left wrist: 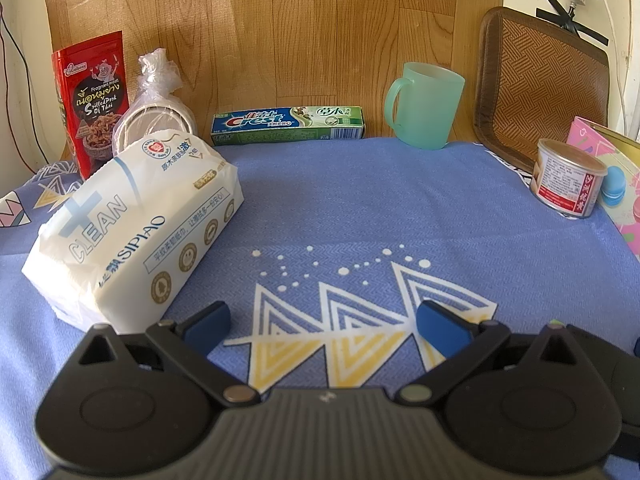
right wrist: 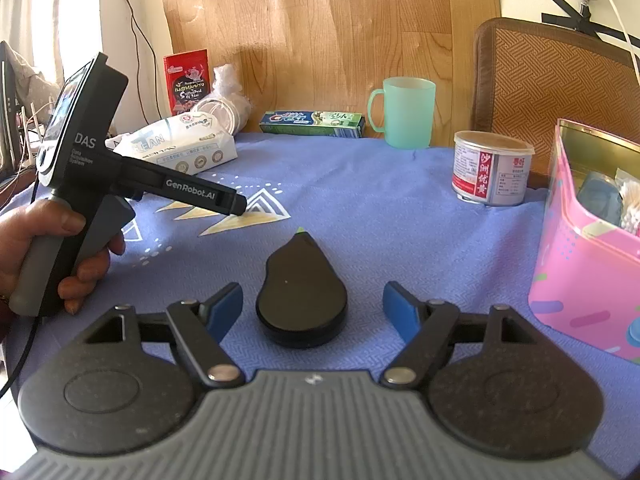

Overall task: Organize soft objects
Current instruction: 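Hold the open right tool around the black case on the table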

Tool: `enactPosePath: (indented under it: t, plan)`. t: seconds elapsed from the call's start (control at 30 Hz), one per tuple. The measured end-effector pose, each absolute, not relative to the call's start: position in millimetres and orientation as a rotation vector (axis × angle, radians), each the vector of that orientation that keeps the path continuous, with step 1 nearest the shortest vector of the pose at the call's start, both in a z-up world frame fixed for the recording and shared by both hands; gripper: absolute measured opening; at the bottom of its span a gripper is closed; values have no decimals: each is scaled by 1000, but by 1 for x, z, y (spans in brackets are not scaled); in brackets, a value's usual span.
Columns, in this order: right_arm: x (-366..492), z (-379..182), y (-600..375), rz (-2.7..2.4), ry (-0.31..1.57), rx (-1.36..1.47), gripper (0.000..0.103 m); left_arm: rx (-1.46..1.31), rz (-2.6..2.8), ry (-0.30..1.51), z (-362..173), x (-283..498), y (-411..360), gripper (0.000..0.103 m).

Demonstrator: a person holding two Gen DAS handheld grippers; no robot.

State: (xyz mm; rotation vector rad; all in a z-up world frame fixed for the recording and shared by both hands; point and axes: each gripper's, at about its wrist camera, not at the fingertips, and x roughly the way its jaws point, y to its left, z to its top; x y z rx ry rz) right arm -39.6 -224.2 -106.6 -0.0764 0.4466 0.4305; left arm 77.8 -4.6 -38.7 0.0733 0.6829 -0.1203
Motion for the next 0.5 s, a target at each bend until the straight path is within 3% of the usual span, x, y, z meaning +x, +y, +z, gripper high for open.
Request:
enactPosePath:
  t: [0.5]
  plan:
    - [-42,-105,-225,430,445,-79,78,44,-58,685,-37,64,1,103]
